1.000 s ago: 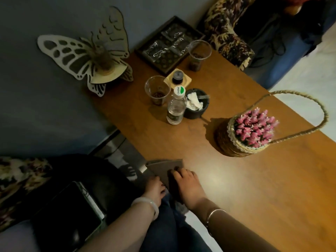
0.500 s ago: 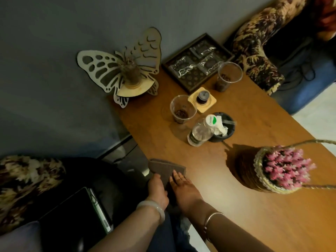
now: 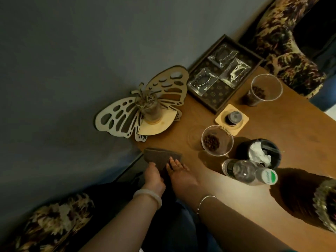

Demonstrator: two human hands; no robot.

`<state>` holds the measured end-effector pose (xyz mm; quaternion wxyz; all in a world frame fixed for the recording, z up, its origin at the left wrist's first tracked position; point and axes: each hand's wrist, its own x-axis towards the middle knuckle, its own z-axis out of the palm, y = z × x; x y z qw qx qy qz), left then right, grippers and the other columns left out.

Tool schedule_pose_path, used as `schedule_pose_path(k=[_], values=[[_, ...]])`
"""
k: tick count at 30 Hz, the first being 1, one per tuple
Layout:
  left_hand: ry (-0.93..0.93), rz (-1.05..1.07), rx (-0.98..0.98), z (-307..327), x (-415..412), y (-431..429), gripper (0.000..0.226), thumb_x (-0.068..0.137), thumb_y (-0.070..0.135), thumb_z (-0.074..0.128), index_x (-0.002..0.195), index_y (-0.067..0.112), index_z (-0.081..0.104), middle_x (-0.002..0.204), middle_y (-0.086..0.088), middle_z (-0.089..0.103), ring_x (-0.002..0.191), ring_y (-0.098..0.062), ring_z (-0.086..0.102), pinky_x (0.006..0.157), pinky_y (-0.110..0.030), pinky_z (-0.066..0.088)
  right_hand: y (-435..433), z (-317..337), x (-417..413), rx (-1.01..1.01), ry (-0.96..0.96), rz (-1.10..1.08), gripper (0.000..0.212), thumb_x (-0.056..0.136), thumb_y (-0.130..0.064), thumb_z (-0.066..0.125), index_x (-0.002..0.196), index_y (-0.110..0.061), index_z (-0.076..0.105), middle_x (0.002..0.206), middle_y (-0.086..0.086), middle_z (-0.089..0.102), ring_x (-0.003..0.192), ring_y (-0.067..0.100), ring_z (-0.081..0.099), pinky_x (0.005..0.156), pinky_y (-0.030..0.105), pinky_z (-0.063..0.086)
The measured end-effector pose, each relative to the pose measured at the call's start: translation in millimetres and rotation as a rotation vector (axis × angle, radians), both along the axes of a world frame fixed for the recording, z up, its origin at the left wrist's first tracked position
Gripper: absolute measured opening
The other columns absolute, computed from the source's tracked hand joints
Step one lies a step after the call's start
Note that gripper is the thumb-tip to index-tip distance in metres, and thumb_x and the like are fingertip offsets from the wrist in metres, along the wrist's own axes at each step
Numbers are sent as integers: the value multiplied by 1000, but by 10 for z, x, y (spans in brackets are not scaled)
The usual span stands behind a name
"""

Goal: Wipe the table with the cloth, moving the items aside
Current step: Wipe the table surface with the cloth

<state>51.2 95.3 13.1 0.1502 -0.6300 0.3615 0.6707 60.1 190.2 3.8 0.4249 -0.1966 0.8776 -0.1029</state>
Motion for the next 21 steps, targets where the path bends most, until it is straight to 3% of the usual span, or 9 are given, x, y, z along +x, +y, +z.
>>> schedule_pose_path(k=[3, 5, 7, 9, 12, 14, 16, 18, 21], values=[[2, 17, 34, -22, -183, -151, 38, 99, 27, 36, 123, 6, 57, 122, -15, 59, 116, -33, 54, 90, -40, 43, -141, 17, -139, -14, -31, -47, 68, 102, -16, 39, 157, -14, 0, 164, 5, -16, 152, 20, -6, 123, 39, 3], [-10, 0, 23, -27, -269, -241, 36, 99, 22, 38, 125, 6, 56, 122, -16, 60, 108, -33, 57, 87, -40, 45, -170, 12, -231, -34, -40, -71, 70, 100, -14, 42, 158, -15, 2, 164, 3, -16, 152, 19, -6, 123, 40, 4], [-31, -98, -45, -99, -272, -370, 27, 98, 13, 41, 120, 9, 56, 115, -16, 62, 89, -27, 60, 72, -36, 49, -157, 17, -277, -88, -55, -122, 69, 98, -12, 45, 158, -18, 11, 165, 0, -10, 152, 17, -2, 123, 40, 5], [-23, -236, -103, -217, -256, -559, 37, 95, 8, 49, 130, 17, 48, 115, -14, 62, 87, -23, 61, 61, -34, 49, -105, 29, -263, -237, -58, -301, 60, 97, -8, 47, 154, -17, 29, 165, -1, 8, 151, 19, 11, 122, 36, 12], [34, -482, -71, -355, -274, -828, 68, 88, 8, 64, 139, 39, 32, 128, -9, 54, 112, -31, 57, 78, -44, 55, -9, 72, -99, -408, -24, -795, 43, 97, -8, 49, 139, -16, 51, 145, 1, 45, 136, 18, 41, 112, 27, 30], [51, -710, -146, -372, -324, -930, 68, 85, 13, 69, 140, 32, 35, 136, -7, 51, 122, -32, 51, 96, -47, 48, 17, 26, 21, -316, 36, -1024, 42, 96, -11, 53, 137, -15, 50, 136, 2, 52, 128, 20, 49, 108, 31, 39], [60, -948, -320, -387, -345, -992, 57, 82, 23, 74, 133, 18, 46, 133, -8, 55, 121, -28, 52, 95, -39, 45, -15, 7, 91, -295, -50, -1161, 41, 93, -10, 59, 132, -14, 50, 122, 0, 57, 119, 21, 56, 95, 29, 47], [83, -1090, -422, -362, -337, -1005, 51, 79, 32, 76, 122, 14, 57, 123, -6, 61, 114, -25, 57, 88, -33, 46, -134, 50, 122, -418, -242, -1273, 41, 89, -10, 67, 124, -22, 48, 104, -9, 57, 104, 14, 59, 78, 19, 48], [93, -1189, -493, -283, -263, -979, 44, 77, 34, 78, 113, 14, 62, 110, -3, 65, 105, -23, 61, 93, -36, 48, -366, 65, 143, -537, -470, -1483, 44, 80, -19, 80, 112, -18, 49, 109, 0, 64, 102, 17, 63, 86, 31, 55]])
